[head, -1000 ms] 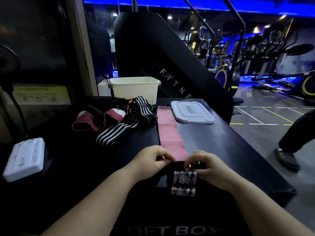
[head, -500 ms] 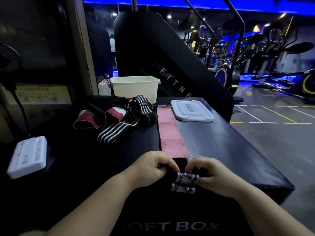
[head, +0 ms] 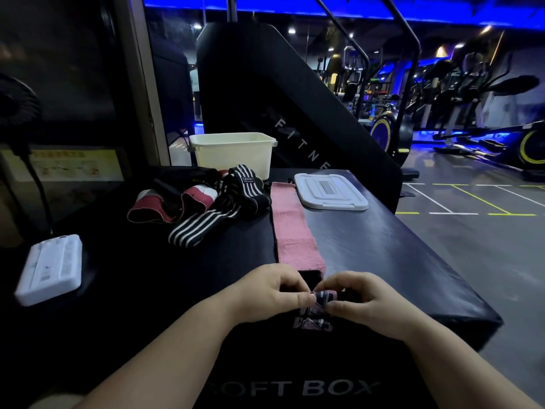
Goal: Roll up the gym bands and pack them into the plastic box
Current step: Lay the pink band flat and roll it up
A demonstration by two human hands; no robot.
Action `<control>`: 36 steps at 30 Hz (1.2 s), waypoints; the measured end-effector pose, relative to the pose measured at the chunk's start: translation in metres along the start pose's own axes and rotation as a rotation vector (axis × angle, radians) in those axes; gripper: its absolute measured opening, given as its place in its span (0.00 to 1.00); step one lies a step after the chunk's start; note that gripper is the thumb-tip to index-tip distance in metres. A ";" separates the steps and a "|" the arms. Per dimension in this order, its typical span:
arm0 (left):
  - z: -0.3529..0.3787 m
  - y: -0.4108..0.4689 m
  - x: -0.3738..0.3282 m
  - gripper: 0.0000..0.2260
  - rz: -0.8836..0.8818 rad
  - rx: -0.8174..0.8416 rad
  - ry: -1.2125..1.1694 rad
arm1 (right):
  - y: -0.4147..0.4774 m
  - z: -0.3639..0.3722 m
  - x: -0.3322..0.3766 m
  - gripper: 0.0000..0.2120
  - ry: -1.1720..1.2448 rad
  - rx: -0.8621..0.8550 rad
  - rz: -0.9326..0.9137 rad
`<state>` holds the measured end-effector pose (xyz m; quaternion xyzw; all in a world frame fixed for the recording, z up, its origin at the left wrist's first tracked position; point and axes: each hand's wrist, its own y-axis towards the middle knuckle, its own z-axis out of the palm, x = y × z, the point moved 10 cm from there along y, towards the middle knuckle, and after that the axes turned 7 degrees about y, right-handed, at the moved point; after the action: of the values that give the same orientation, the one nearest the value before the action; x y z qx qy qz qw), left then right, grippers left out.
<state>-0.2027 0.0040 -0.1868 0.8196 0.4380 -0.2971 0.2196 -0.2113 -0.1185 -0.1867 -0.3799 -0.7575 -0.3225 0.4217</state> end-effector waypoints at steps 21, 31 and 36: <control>0.000 0.014 0.021 0.06 -0.103 -0.114 -0.244 | -0.012 -0.008 0.013 0.12 -0.345 -0.177 -0.095; 0.003 0.008 0.014 0.05 -0.122 -0.042 -0.541 | -0.009 -0.028 0.017 0.11 -0.030 -0.400 -0.124; -0.002 0.008 0.012 0.18 -0.138 -0.045 -0.618 | -0.005 -0.025 0.006 0.15 0.179 -0.398 -0.053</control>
<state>-0.1897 0.0078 -0.1929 0.6539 0.4116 -0.5363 0.3397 -0.2077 -0.1394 -0.1715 -0.4055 -0.6483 -0.5089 0.3953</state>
